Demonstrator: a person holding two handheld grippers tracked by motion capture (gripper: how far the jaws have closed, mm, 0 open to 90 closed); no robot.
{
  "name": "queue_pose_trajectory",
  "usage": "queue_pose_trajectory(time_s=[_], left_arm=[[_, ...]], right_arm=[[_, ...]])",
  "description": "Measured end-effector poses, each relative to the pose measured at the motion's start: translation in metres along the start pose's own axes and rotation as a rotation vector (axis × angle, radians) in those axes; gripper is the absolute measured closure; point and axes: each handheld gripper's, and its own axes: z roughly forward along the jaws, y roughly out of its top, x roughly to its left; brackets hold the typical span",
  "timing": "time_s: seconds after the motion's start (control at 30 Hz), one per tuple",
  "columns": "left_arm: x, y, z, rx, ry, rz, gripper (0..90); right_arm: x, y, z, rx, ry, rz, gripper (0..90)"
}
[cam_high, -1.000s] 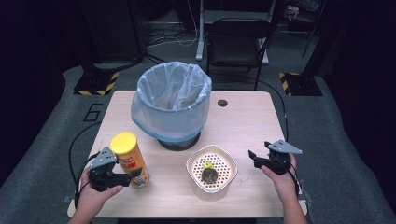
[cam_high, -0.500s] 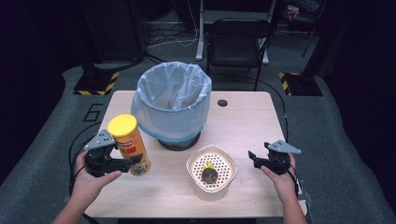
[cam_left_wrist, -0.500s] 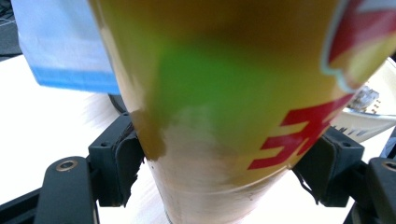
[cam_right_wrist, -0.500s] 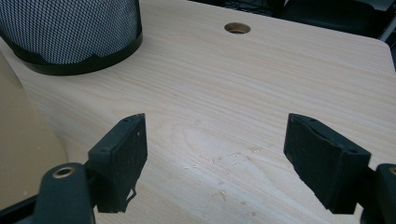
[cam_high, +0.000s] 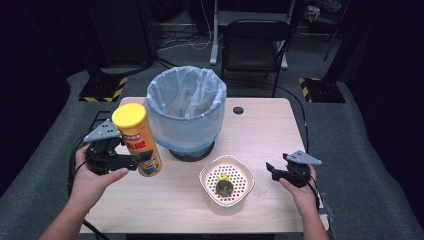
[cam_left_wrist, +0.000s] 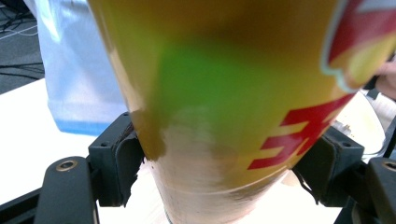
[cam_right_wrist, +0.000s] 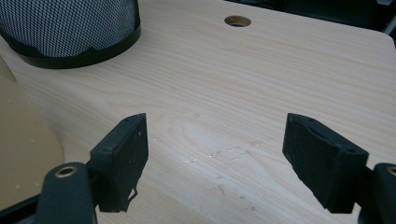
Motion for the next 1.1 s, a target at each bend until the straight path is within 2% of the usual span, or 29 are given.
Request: queue_pose_trajectory(time_s=[0.27,0.3,0.33,0.37,0.4,0.43,0.47,0.5,0.53,0.57,0.6,0.63,0.7,0.8,0.87,0.93,1.1], left_arm=[[-0.003,0.038,-0.014,-0.009,-0.025,-0.011,24.1],[-0.004,0.042,-0.016,-0.010,-0.029,-0.012,24.1],[-0.005,0.054,-0.020,-0.009,-0.031,-0.004,24.1],[-0.005,0.054,-0.020,-0.009,-0.031,-0.004,24.1],[-0.007,0.067,-0.023,-0.013,-0.025,0.005,24.1],[-0.007,0.067,-0.023,-0.013,-0.025,0.005,24.1],[-0.007,0.079,-0.025,-0.020,-0.027,0.008,24.1],[-0.007,0.079,-0.025,-0.020,-0.027,0.008,24.1],[-0.007,0.091,-0.027,-0.022,-0.035,0.009,24.1],[-0.007,0.091,-0.027,-0.022,-0.035,0.009,24.1],[-0.006,0.102,-0.026,-0.023,-0.053,0.002,24.1],[-0.006,0.102,-0.026,-0.023,-0.053,0.002,24.1],[-0.006,0.113,-0.024,-0.029,-0.054,0.006,24.1],[-0.005,0.127,-0.015,-0.033,-0.033,0.014,24.1],[-0.004,0.130,-0.012,-0.030,-0.028,0.017,24.0],[-0.001,0.137,-0.001,-0.026,-0.023,0.012,24.0],[0.002,0.149,0.015,-0.035,-0.025,-0.003,24.1]], right_arm=[[-0.001,-0.001,0.000,0.003,-0.004,0.003,22.3],[-0.002,-0.001,0.001,0.003,-0.004,-0.007,22.3],[-0.002,-0.002,0.001,0.005,-0.005,-0.007,22.3],[-0.002,-0.002,0.001,0.005,-0.005,-0.007,22.3],[-0.001,-0.002,0.001,0.007,-0.006,-0.008,22.3],[-0.001,-0.002,0.001,0.007,-0.006,-0.008,22.3],[-0.001,-0.002,0.002,0.007,-0.006,-0.006,22.3],[-0.001,-0.002,0.002,0.009,-0.004,-0.013,22.3],[-0.001,-0.002,0.001,0.014,-0.003,-0.012,22.3],[-0.001,-0.002,0.001,0.014,-0.003,-0.012,22.3],[-0.001,-0.002,0.002,0.014,-0.003,-0.014,22.5],[-0.001,-0.002,0.002,0.014,-0.003,-0.014,22.5],[-0.001,-0.002,0.002,0.016,-0.005,-0.011,22.6],[-0.002,-0.003,0.002,0.013,-0.001,-0.015,22.8],[-0.002,-0.003,0.002,0.013,-0.002,-0.020,23.1],[-0.001,-0.003,0.003,0.022,-0.005,-0.008,23.2],[-0.001,-0.004,0.005,0.028,-0.003,-0.025,23.3]])
